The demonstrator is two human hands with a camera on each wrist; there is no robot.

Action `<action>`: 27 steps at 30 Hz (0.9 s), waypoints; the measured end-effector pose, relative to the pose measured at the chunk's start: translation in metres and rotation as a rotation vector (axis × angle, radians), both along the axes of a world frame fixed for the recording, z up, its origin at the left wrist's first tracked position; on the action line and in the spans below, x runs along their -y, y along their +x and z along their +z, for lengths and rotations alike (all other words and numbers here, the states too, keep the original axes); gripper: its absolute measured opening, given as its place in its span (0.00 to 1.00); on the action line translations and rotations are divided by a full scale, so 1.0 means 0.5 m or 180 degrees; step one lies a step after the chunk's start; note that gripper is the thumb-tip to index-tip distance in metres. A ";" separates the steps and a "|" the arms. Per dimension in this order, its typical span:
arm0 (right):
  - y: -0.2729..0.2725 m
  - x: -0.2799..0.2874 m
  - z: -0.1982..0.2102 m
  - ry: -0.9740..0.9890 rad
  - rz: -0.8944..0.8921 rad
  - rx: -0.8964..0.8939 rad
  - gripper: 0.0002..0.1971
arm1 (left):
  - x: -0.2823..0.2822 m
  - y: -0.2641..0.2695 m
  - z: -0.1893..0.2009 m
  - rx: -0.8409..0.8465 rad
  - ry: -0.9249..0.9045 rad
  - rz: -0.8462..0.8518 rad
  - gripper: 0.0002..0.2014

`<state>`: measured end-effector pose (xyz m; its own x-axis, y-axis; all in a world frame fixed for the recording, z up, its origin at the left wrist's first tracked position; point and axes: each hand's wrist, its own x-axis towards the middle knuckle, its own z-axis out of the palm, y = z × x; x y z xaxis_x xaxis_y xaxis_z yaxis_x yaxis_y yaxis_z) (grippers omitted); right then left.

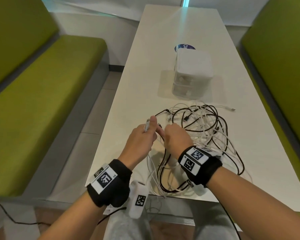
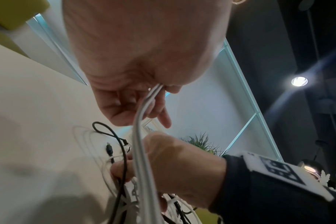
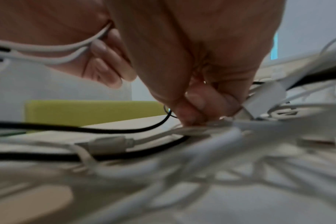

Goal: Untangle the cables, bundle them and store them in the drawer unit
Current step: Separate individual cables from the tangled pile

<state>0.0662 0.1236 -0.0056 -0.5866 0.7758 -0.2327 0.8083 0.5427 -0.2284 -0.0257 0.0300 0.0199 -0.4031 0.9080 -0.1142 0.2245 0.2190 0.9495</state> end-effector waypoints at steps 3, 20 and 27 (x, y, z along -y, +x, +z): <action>0.008 0.000 0.021 -0.0183 -0.0211 -0.0262 0.05 | 0.000 -0.002 -0.002 -0.0025 -0.0049 0.0039 0.30; 0.095 0.038 0.085 0.0325 -0.0168 -0.2439 0.04 | -0.015 0.052 0.037 -0.0033 0.0272 -0.0007 0.14; 0.098 0.038 0.089 0.0025 0.0438 -0.2110 0.07 | -0.018 0.065 0.041 -0.0400 0.0563 -0.0024 0.09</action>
<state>0.1153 0.1045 0.0388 -0.6969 0.6839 0.2158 0.4220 0.6344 -0.6476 0.0068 0.0389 0.0404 -0.3971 0.9125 0.0979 0.3445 0.0494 0.9375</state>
